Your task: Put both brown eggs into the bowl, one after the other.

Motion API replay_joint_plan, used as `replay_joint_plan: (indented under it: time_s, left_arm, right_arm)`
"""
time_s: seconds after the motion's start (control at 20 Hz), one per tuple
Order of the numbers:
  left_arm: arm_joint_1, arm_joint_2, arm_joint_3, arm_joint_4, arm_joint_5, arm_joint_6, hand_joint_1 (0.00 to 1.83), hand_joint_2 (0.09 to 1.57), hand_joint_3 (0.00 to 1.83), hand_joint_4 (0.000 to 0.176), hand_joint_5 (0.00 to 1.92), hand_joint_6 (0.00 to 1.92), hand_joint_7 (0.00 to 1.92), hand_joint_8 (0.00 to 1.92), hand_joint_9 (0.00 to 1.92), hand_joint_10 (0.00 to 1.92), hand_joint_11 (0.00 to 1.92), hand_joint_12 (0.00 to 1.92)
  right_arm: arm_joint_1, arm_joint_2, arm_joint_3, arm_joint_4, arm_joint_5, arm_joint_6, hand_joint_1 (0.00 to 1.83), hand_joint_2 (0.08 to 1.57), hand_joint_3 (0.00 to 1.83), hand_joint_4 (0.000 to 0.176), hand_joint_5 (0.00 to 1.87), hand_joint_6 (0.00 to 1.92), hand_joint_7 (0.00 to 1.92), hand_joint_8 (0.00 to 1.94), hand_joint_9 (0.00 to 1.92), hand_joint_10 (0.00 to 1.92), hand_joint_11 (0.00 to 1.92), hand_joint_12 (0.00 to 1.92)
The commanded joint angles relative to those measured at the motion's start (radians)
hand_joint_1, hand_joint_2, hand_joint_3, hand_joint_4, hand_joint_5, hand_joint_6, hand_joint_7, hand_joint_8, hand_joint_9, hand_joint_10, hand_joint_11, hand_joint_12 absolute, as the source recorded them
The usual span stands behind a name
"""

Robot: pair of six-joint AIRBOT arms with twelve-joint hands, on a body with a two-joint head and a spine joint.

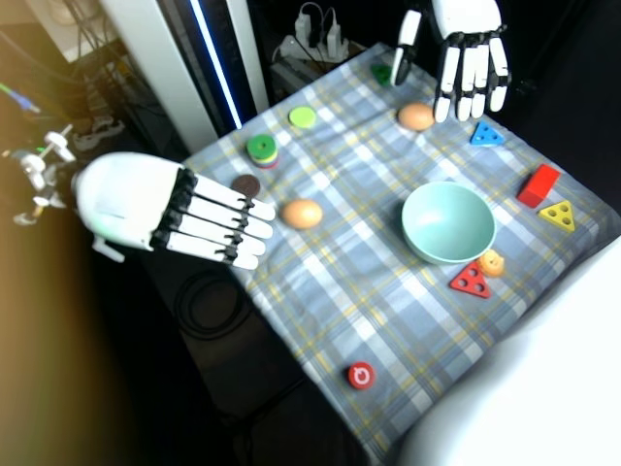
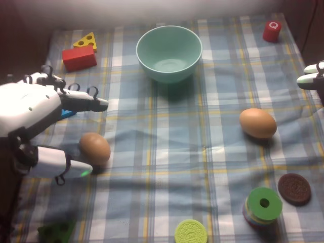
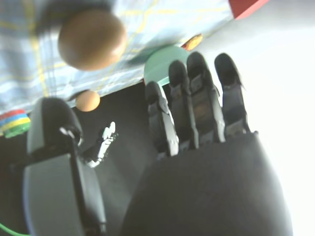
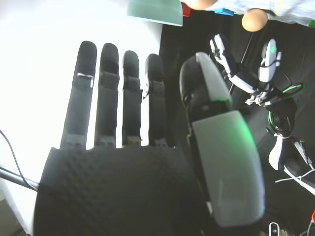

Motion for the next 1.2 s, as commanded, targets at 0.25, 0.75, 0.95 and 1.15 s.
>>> replay_joint_plan:
  time_s: [0.25, 0.75, 0.95, 1.15]
  left_arm:
    - [-0.036, -0.039, 0.032, 0.016, -0.024, 0.0, 1.11, 0.99, 0.0, 0.121, 0.65, 0.01, 0.55, 0.0, 0.51, 0.0, 0.0, 0.68]
    - [-0.055, -0.07, 0.054, 0.017, 0.02, 0.0, 1.11, 1.05, 0.0, 0.082, 0.84, 0.0, 0.64, 0.0, 0.61, 0.01, 0.0, 0.8]
    - [-0.055, -0.07, 0.06, 0.007, 0.025, 0.0, 1.13, 1.04, 0.0, 0.077, 0.85, 0.0, 0.66, 0.0, 0.64, 0.0, 0.0, 0.83]
    - [-0.056, -0.075, 0.065, -0.006, 0.024, 0.0, 1.18, 1.0, 0.0, 0.068, 0.89, 0.0, 0.74, 0.01, 0.68, 0.02, 0.0, 0.82]
  right_arm:
    - [0.012, 0.004, 0.005, 0.021, 0.12, 0.005, 0.87, 1.27, 0.0, 0.0, 0.65, 0.0, 0.6, 0.0, 0.59, 0.0, 0.37, 0.49]
    - [0.009, 0.003, 0.005, 0.021, 0.12, 0.007, 0.85, 1.27, 0.0, 0.0, 0.65, 0.0, 0.63, 0.01, 0.62, 0.01, 0.35, 0.64]
    - [0.007, 0.004, 0.005, 0.021, 0.12, 0.01, 0.83, 1.27, 0.0, 0.0, 0.64, 0.0, 0.65, 0.01, 0.64, 0.01, 0.36, 0.65]
    - [0.005, 0.004, 0.005, 0.021, 0.12, 0.012, 0.83, 1.28, 0.0, 0.0, 0.65, 0.0, 0.67, 0.01, 0.67, 0.01, 0.39, 0.64]
